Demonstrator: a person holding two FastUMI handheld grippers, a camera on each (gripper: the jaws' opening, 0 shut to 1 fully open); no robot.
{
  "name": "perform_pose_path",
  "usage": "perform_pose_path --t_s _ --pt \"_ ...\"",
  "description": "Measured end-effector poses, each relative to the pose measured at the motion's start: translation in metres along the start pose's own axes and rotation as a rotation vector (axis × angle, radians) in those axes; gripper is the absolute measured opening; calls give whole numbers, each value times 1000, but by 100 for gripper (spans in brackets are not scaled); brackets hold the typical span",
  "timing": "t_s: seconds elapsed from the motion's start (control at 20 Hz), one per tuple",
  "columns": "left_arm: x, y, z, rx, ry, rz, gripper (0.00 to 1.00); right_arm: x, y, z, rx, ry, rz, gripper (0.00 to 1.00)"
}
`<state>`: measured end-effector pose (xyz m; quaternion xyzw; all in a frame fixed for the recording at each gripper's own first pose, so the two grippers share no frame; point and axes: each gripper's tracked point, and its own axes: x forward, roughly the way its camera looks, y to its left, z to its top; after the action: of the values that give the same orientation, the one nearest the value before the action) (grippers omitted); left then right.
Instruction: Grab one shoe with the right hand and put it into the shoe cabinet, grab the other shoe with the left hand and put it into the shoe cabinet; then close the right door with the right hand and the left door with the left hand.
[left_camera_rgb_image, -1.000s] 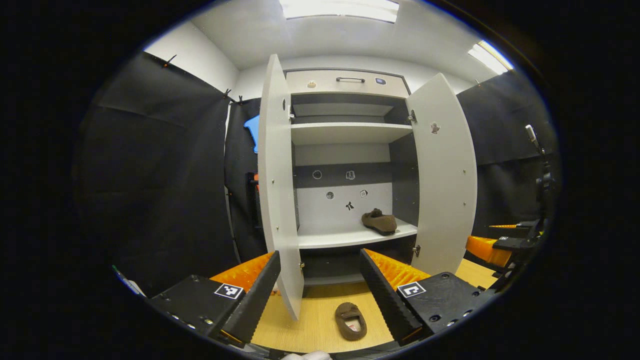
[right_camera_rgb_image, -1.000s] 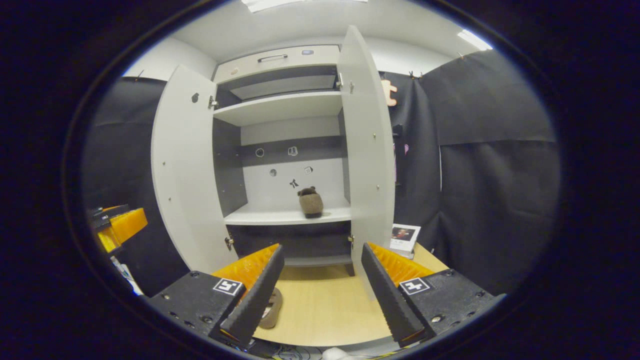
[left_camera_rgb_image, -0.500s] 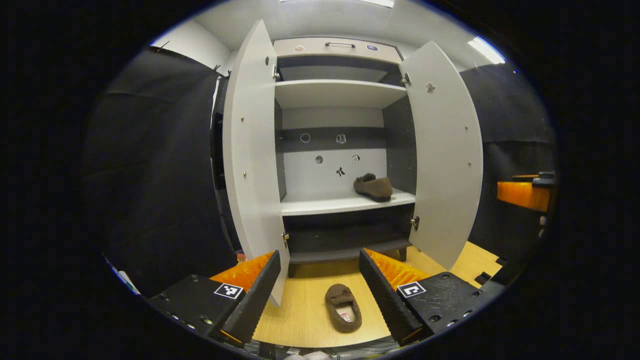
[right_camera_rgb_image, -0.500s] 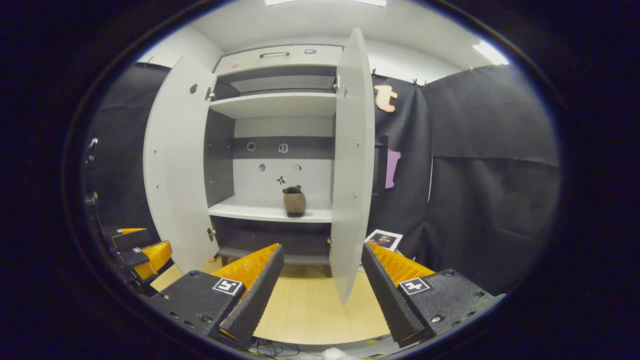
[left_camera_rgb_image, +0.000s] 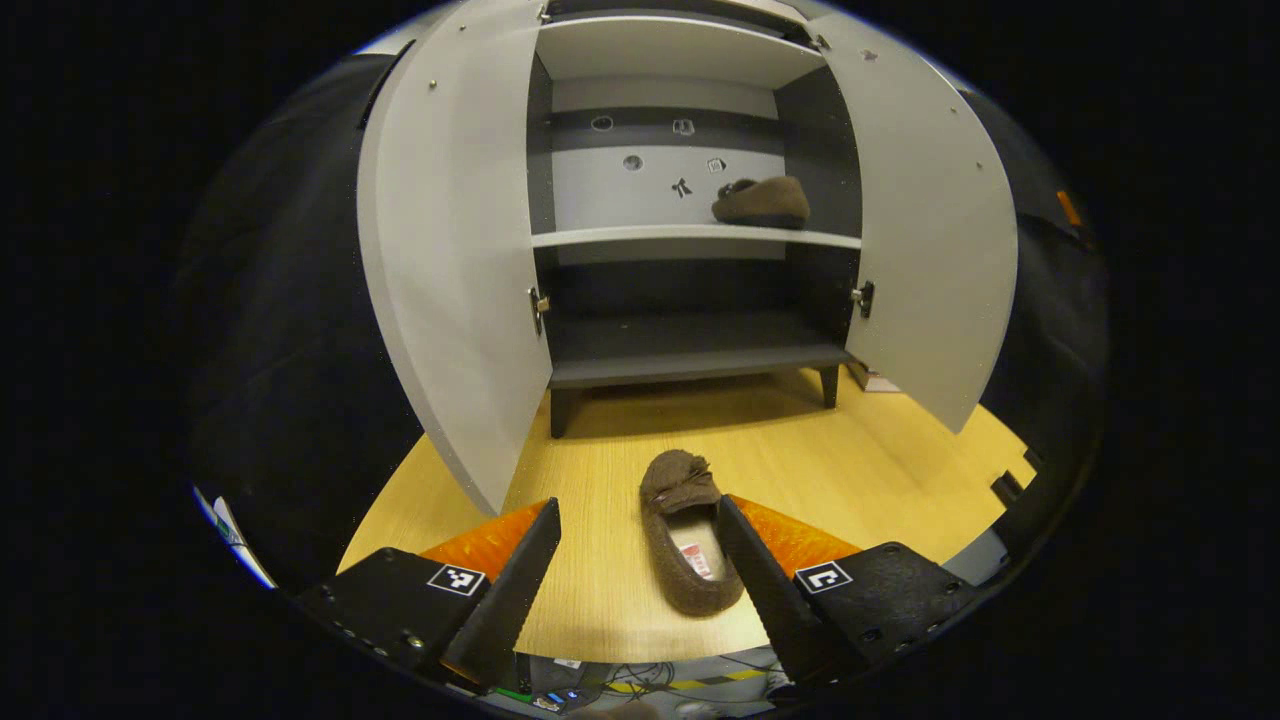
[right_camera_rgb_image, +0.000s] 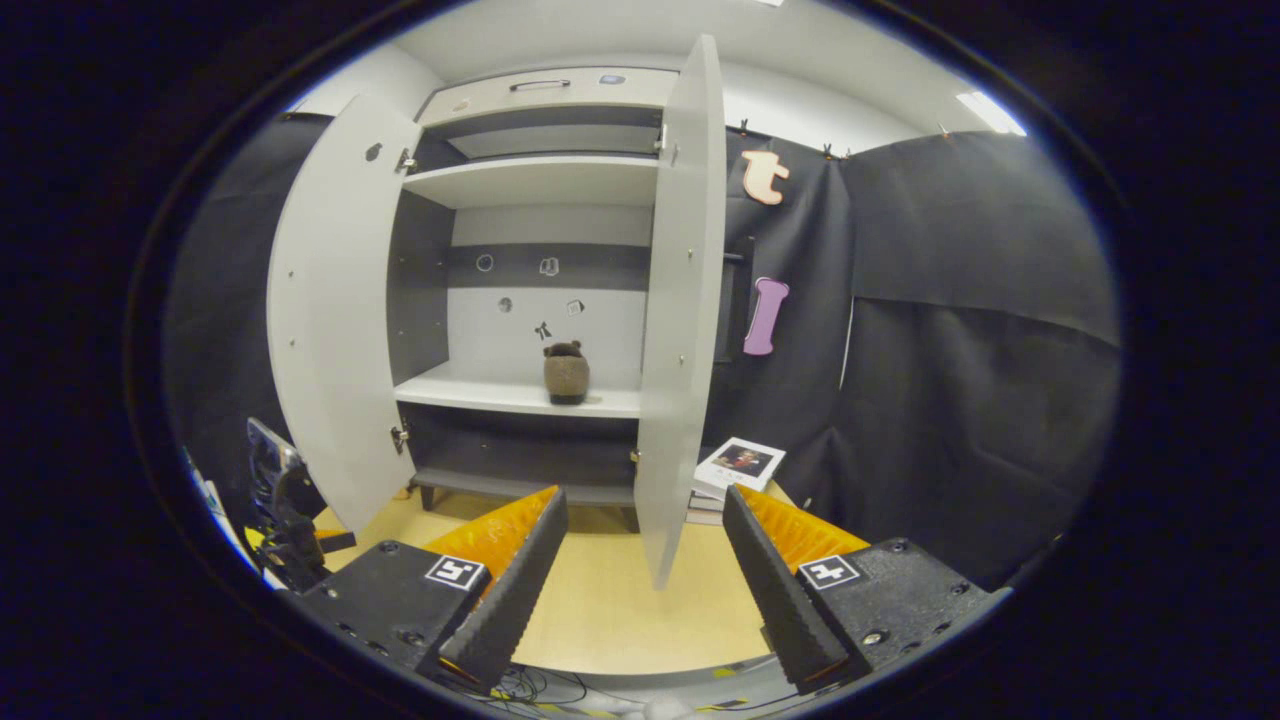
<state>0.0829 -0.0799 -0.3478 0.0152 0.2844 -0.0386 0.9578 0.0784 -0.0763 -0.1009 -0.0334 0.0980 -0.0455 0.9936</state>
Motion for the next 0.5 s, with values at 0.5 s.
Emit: perform_pose_path --t_s 0.5 --pt "91 6 -59 -30 163 -22 97 20 -23 -4 7 72 -45 99"
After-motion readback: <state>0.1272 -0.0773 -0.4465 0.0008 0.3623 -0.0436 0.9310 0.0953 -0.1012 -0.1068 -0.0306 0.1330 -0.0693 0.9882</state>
